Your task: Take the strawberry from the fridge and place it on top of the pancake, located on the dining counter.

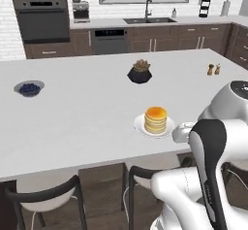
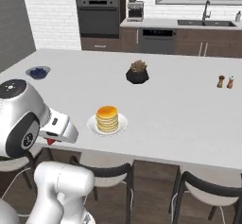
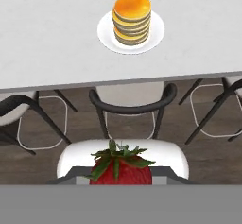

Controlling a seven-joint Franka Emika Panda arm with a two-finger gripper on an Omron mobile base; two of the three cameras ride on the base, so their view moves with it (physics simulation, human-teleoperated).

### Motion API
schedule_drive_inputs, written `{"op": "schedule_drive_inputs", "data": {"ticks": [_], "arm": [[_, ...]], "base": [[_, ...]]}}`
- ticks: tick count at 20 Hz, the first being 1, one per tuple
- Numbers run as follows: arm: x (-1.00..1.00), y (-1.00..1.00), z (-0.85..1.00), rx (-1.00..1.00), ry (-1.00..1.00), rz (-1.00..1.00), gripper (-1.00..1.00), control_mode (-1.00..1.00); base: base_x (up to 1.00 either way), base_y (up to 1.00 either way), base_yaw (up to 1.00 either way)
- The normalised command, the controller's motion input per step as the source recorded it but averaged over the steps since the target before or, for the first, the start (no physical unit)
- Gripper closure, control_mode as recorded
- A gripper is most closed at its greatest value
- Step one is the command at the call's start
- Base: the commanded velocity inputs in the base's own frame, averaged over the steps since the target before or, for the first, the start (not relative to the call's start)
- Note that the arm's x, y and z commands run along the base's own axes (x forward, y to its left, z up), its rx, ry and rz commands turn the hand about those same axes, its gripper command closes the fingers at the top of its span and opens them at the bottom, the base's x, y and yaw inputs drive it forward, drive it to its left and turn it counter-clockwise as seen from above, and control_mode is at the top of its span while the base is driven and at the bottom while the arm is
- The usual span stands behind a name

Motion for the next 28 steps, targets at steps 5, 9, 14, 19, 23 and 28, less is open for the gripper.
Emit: {"op": "schedule_drive_inputs", "data": {"ticks": [5, 9, 14, 19, 23, 28], "arm": [[0.00, 0.00, 0.00, 0.00, 0.00, 0.00, 1.00, 1.00], [0.00, 0.00, 0.00, 0.00, 0.00, 0.00, 1.00, 1.00], [0.00, 0.00, 0.00, 0.00, 0.00, 0.00, 1.00, 1.00], [0.00, 0.00, 0.00, 0.00, 0.00, 0.00, 1.00, 1.00], [0.00, 0.00, 0.00, 0.00, 0.00, 0.00, 1.00, 1.00], [0.00, 0.00, 0.00, 0.00, 0.00, 0.00, 1.00, 1.00]], "base": [[0.12, 0.45, 0.07], [0.47, -0.12, -0.10], [0.01, -0.38, -0.09], [0.00, -0.28, 0.00], [0.00, -0.38, 0.00], [0.00, -0.59, 0.00]]}}
